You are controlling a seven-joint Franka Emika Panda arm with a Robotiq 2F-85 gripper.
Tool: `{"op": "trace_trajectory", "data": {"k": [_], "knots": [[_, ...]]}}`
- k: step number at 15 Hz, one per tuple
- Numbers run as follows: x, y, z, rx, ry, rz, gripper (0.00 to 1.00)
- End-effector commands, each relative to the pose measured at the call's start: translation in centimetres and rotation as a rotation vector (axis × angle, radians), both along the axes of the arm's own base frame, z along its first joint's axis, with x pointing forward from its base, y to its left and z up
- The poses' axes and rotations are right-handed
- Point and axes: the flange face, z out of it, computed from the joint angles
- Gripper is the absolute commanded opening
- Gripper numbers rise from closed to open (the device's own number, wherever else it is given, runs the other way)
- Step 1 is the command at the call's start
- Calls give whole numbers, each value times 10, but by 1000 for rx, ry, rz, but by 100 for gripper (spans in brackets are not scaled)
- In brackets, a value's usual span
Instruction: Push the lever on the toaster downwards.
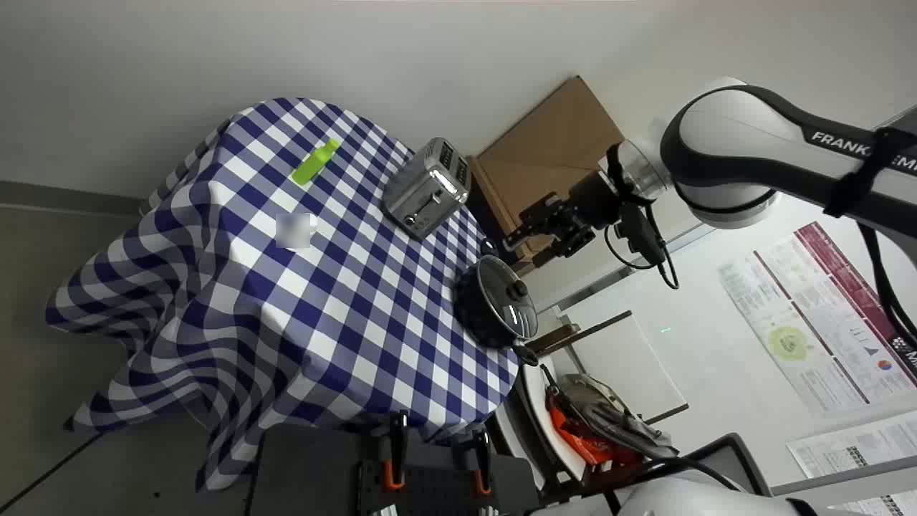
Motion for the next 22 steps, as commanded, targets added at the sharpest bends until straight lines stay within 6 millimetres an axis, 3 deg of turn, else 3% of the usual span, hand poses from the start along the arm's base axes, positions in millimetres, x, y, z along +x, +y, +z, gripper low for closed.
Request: {"op": "trace_trajectory", "data": {"k": [1,3,4,5,10,15,22], "knots": [[0,0,0,0,1,0,100],[10,-1,-2,-9,-28,-14,100],[18,-3,-3,-11,-52,-22,94],[25,-4,-5,-12,-74,-25,74],[87,-8,-34,-23,-204,-63,38],[151,8,-70,-56,-357,-65,1],[214,18,-131,-198,-473,-47,0]]}}
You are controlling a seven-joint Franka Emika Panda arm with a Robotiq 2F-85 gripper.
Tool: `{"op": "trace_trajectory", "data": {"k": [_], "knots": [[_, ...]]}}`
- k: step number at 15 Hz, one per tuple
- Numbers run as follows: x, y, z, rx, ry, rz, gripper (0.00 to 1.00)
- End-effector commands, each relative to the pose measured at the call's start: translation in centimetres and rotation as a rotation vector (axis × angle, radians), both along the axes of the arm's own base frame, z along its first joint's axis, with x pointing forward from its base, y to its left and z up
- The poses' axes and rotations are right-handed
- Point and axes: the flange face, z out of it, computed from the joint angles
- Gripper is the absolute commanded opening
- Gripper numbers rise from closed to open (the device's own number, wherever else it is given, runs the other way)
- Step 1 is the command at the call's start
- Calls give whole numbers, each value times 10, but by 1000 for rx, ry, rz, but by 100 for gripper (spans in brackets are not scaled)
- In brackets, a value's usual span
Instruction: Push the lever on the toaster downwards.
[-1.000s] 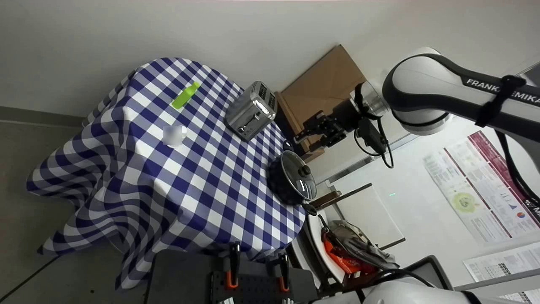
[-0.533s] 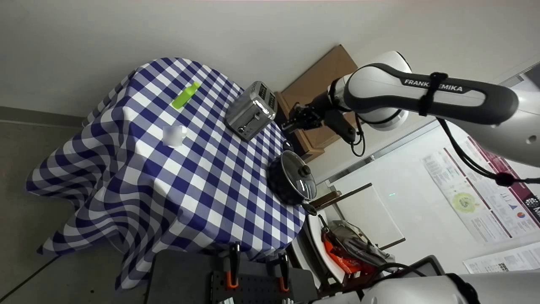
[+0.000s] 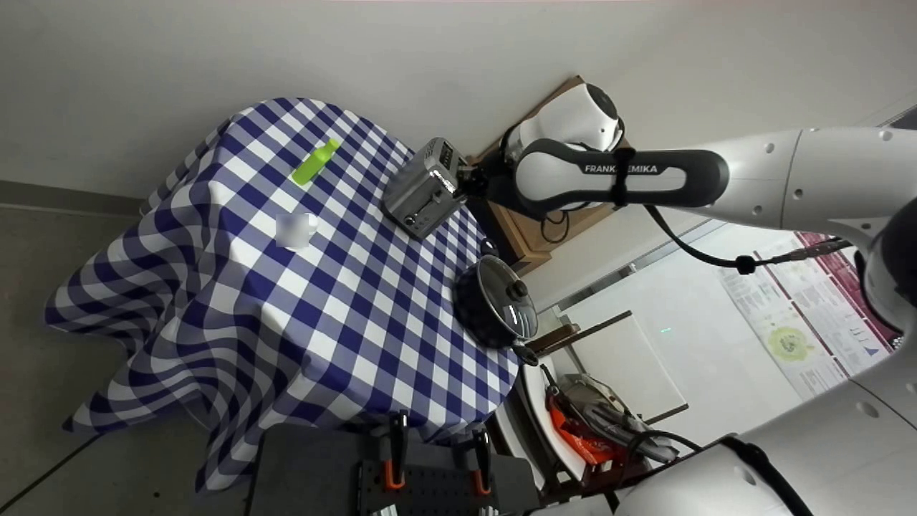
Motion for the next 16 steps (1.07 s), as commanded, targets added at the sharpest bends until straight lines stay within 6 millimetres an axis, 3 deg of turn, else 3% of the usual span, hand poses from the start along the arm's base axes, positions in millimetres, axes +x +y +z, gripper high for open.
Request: {"op": "trace_trajectory", "data": {"k": [1,10,16], "knots": [[37,1,-26,-58,-48,-23,0],[78,0,-68,-111,-78,-53,0],[82,-3,-103,-140,-43,-54,0]]}}
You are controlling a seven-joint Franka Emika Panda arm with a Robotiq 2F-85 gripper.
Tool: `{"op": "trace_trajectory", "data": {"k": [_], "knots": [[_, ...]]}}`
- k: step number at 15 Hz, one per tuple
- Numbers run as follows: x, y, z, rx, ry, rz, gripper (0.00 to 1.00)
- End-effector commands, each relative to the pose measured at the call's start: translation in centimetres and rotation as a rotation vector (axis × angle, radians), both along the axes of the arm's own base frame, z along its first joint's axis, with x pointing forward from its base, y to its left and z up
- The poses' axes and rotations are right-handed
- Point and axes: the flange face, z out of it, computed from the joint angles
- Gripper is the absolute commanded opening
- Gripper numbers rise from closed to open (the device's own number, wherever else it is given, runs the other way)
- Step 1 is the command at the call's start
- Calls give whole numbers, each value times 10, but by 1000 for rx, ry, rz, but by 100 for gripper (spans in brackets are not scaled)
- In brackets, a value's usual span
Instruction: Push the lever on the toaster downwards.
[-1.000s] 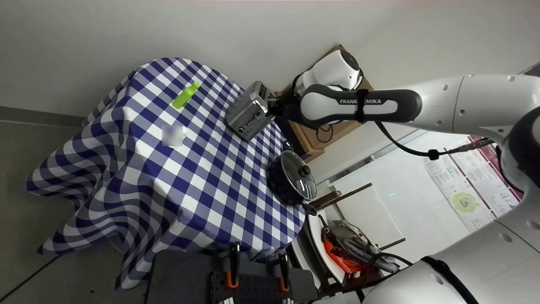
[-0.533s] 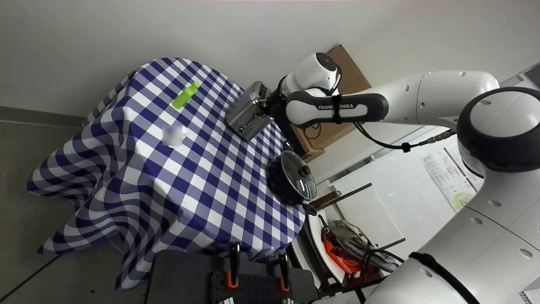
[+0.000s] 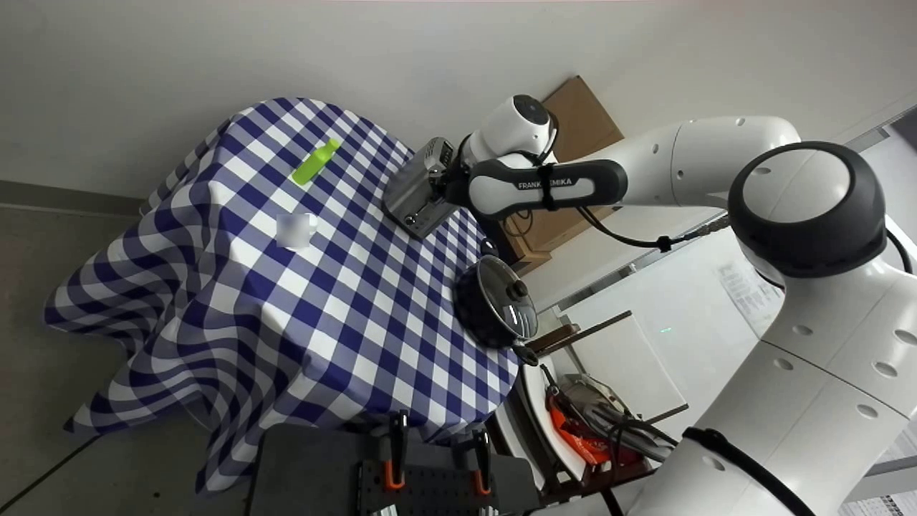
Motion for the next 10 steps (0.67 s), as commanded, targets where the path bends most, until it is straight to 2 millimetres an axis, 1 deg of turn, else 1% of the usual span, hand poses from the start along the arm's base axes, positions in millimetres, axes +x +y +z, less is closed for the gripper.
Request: {"op": "trace_trajectory", "data": {"k": [1,5,8,10], "knots": [[9,0,-27,-8,2,-5,0],[5,-2,-54,-19,34,-7,0],[-2,-4,-79,-29,66,-4,0],[-4,-2,-83,-34,71,4,0]]}}
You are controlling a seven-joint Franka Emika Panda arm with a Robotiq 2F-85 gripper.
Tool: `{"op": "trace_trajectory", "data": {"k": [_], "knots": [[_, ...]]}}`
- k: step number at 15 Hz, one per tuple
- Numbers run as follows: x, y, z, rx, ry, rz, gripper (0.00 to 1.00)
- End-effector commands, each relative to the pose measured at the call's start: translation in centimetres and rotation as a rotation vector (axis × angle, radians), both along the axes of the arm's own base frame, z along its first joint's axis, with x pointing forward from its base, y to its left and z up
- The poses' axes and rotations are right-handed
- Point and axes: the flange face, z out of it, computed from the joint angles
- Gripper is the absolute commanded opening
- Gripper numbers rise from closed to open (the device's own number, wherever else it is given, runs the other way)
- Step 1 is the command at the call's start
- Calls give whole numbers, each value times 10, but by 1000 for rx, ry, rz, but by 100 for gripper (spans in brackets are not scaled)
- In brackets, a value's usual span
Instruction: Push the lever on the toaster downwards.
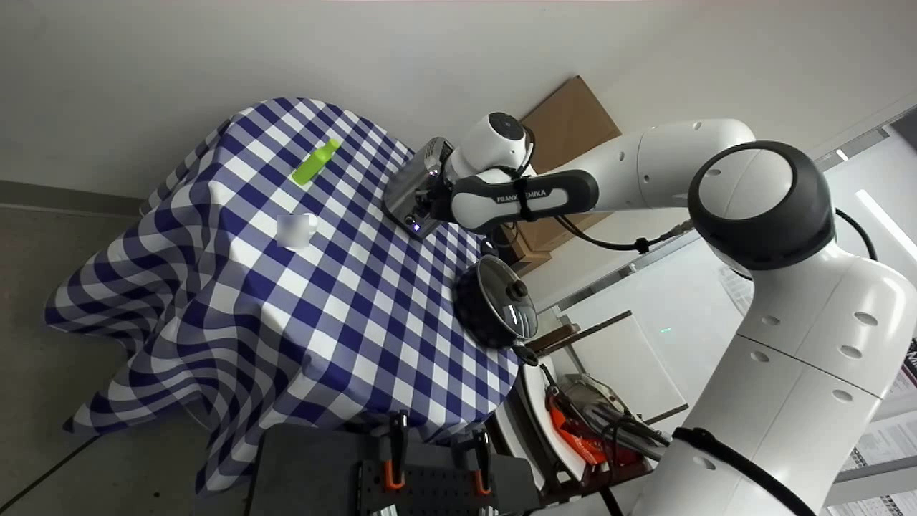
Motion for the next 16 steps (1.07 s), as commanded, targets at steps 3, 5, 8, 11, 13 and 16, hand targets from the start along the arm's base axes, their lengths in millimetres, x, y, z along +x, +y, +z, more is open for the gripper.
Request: {"op": "trace_trajectory", "data": {"k": [3,5,8,11,13,16], "knots": [[-8,5,-36,-3,28,4,0],[-9,6,-30,21,33,-2,0],[-14,1,-8,125,62,-37,0],[-25,-8,14,258,105,-99,0],[-38,-19,25,341,144,-154,0],[-60,-36,45,441,199,-224,0]]}}
